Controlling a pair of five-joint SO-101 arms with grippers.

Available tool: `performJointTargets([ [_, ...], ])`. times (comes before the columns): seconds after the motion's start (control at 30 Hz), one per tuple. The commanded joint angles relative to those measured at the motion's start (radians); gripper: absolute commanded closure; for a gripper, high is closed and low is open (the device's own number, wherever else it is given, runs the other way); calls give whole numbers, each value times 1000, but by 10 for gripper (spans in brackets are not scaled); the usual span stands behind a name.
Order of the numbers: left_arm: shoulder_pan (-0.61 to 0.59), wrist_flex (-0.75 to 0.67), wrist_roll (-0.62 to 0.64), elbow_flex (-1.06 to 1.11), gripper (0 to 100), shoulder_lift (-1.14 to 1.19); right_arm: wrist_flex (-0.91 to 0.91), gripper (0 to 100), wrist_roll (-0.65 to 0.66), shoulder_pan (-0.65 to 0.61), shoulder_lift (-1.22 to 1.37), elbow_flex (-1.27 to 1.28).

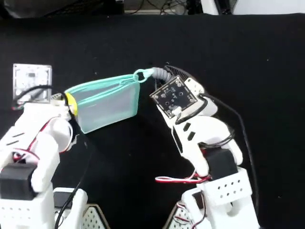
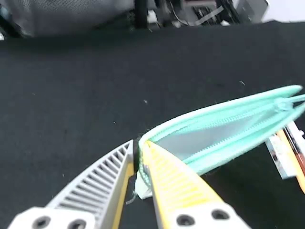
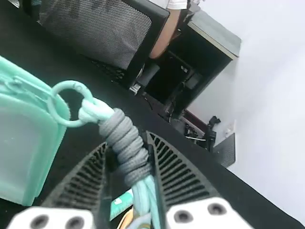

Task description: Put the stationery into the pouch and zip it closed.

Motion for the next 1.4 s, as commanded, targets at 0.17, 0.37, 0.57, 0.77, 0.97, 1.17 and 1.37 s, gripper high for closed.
performJointTargets([
  [0.17, -93, -106, -64, 242, 968, -135, 23, 986, 6, 75, -18, -41],
  [0.37, -90, -115, -28, 288, 966, -172, 28, 986, 5, 72, -19, -18],
  [0.57, -87, -114, -20, 291, 966, -172, 83, 923, -2, -32, -19, -42],
  [0.77, -21, -109, 21, 298, 967, -172, 364, 745, -118, -189, -19, -229],
  [0.97, 1, -109, 23, 308, 967, -172, 605, 799, -121, -284, -19, -484],
  [1.17, 1, -107, 23, 309, 967, -172, 804, 679, -127, -318, -12, -601],
  [1.37, 1, -107, 18, 344, 967, -178, 571, 808, -130, 34, 28, -298],
])
